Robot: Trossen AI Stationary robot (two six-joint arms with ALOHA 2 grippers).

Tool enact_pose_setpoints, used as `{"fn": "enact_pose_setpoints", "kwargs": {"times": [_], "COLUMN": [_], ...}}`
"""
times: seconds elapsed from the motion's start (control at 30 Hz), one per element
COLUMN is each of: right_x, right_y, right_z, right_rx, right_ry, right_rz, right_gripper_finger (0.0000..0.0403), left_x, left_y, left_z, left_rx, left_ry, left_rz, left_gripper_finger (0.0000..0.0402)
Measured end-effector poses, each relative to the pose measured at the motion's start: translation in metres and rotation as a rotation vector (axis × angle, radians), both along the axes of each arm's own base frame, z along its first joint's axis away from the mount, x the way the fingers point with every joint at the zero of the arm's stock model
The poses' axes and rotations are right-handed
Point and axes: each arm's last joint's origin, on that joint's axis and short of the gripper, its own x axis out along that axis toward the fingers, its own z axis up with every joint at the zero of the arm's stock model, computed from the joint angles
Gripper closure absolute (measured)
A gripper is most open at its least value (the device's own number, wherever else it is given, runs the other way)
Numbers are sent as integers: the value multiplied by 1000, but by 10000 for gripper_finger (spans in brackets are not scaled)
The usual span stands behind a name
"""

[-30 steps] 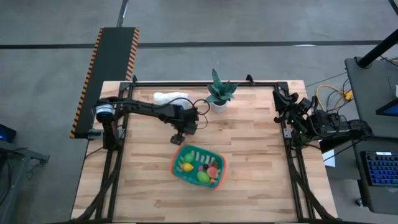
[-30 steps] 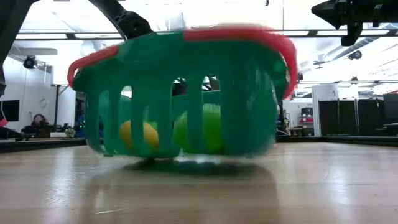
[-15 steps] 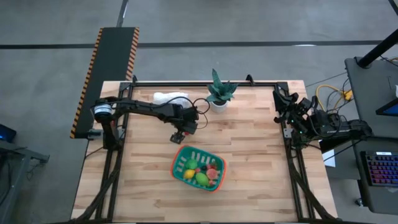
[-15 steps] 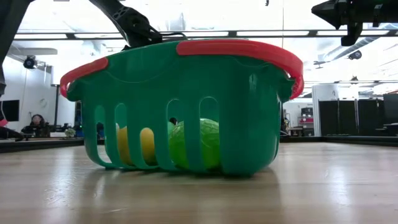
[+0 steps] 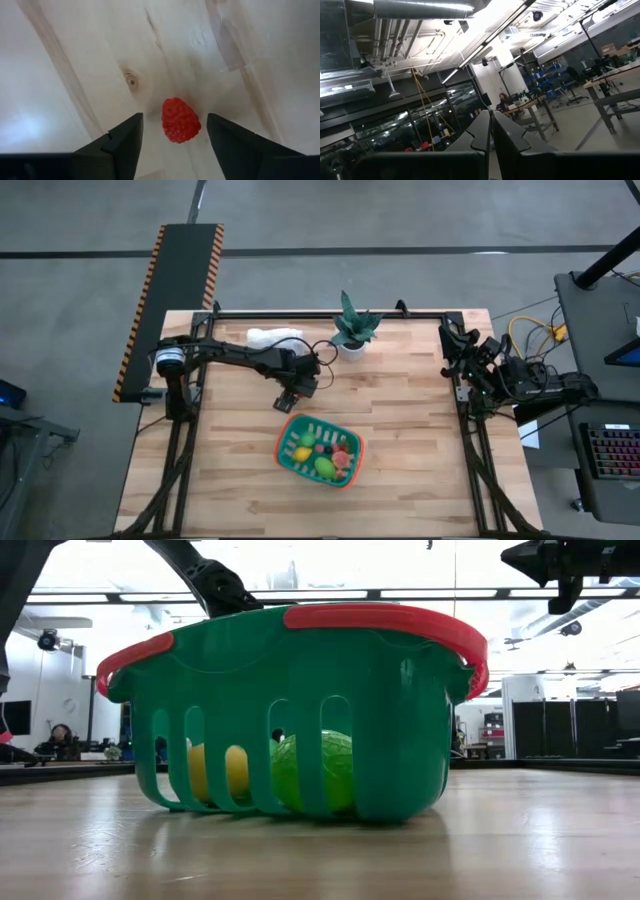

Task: Pick and placing Produce into tupperware
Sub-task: Put the red raspberry into the blue bin

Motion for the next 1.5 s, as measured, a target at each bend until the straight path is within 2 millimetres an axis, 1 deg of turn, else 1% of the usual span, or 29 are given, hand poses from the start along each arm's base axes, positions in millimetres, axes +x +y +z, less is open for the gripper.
{"fn": "enact_pose_setpoints", "kwargs": {"times": [0.33, 0.7, 0.93, 1.0, 1.17, 1.27, 1.4, 1.5], "right_x": [0, 0, 0, 0, 0, 0, 1, 0], "right_y": [0, 0, 1, 0, 1, 0, 1, 1], "right_z": [0, 0, 0, 0, 0, 0, 0, 0], "right_rx": [0, -3, -3, -3, -2, -2, -4, -5], "right_ry": [-8, -8, -6, -6, -6, -6, -7, -7], "right_rz": [20, 24, 24, 23, 24, 23, 26, 27], "right_gripper_finger": [390, 390, 390, 390, 390, 390, 390, 390], "left_x": [0, 2, 2, 2, 6, 7, 7, 3], "left_y": [0, 1, 1, 3, 7, 7, 4, -2], "left_z": [-1, 1, 1, 4, 21, 35, 62, 87], "left_rx": [-6, 13, 47, 72, 49, 39, 39, 29], "left_ry": [8, -1, 8, 22, -11, -59, -122, -176], "left_rz": [-1, 7, 18, 51, 196, 251, 311, 327], "left_gripper_finger": [241, 333, 332, 332, 335, 335, 335, 336]}}
